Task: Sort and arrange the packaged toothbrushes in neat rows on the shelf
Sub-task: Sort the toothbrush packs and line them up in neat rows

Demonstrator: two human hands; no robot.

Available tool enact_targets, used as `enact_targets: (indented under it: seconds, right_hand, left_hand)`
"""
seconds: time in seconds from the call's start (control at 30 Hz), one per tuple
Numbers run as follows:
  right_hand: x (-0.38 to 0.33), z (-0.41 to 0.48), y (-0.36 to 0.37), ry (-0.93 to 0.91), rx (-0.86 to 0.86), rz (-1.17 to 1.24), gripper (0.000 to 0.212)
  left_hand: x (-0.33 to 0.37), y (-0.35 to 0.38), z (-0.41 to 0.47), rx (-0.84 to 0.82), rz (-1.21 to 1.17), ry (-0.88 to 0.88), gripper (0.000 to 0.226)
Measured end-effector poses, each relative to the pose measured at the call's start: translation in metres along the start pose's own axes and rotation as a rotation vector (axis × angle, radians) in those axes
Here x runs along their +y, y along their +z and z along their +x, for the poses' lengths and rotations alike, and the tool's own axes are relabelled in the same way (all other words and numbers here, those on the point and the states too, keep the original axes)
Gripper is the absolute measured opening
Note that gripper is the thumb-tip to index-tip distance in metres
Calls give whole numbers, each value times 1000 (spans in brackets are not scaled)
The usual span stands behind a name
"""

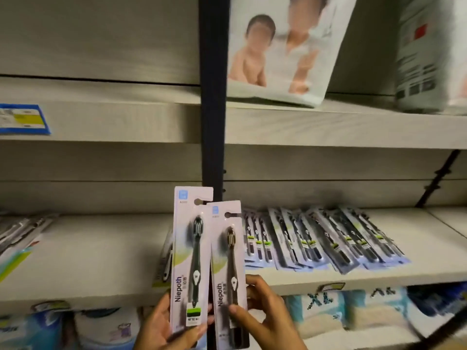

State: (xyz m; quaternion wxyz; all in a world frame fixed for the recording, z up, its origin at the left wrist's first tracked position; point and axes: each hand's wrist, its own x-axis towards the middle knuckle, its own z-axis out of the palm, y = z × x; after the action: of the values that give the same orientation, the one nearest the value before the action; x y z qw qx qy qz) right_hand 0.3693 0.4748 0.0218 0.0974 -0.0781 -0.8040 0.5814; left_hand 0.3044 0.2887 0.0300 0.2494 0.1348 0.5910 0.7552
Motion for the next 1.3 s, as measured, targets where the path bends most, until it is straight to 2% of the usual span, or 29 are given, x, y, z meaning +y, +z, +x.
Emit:
enact_targets:
  seconds: [0.07, 0.1, 0.17, 0.27, 0.4, 0.53, 0.67, 0.77, 0.87, 0.93, 1.0, 1.13, 1.2, 1.3]
  right_hand:
    - [2, -3, -16, -17, 10, 35, 52]
    - [3, -4, -23, -18, 18, 62, 49]
    - [5, -6, -35, -14, 54, 103, 46]
    - [10, -10, -56, -5, 134, 131, 47]
    - [23, -16, -103, 25, 167, 151, 33]
    - [33, -15, -156, 12, 185, 138, 45]
    - [59, -7, -219, 1, 135, 97, 33]
    - [70, -3, -269, -5, 92, 42, 33]
    - [79, 3, -307, 16, 73, 2, 37]
    - [96, 17, -326, 73, 103, -47, 32]
    - [116, 42, -337, 166, 128, -81, 31]
    - [138, 105, -338, 313, 50, -95, 44]
    - [140, 128, -333, 377, 22, -143, 49]
    - [144, 150, -328, 422, -8, -349, 31]
  left_hand:
    - [-2, 19, 0, 10, 50, 8, 66]
    - [-5, 26, 0, 13, 39, 1, 65]
    - [-10, 40, 4, -18, 3, -8, 76]
    - [-8, 68, 23, -51, -33, -18, 112]
    - [-15, 111, 36, -79, -35, 8, 110]
    - [-26, 151, 60, -57, -23, 41, 113]
    - [-44, 206, 81, -12, -46, 42, 102]
    - [-56, 249, 96, 44, -39, 47, 95]
    - [-67, 277, 109, 110, -21, 16, 75]
    - [-76, 285, 117, 133, -2, 16, 74]
    - [-83, 288, 123, 190, 19, 13, 59]
    - [-88, 297, 127, 200, 89, 18, 54]
    - [-86, 301, 126, 197, 97, 24, 60]
    - [-85, 302, 128, 177, 105, 4, 69]
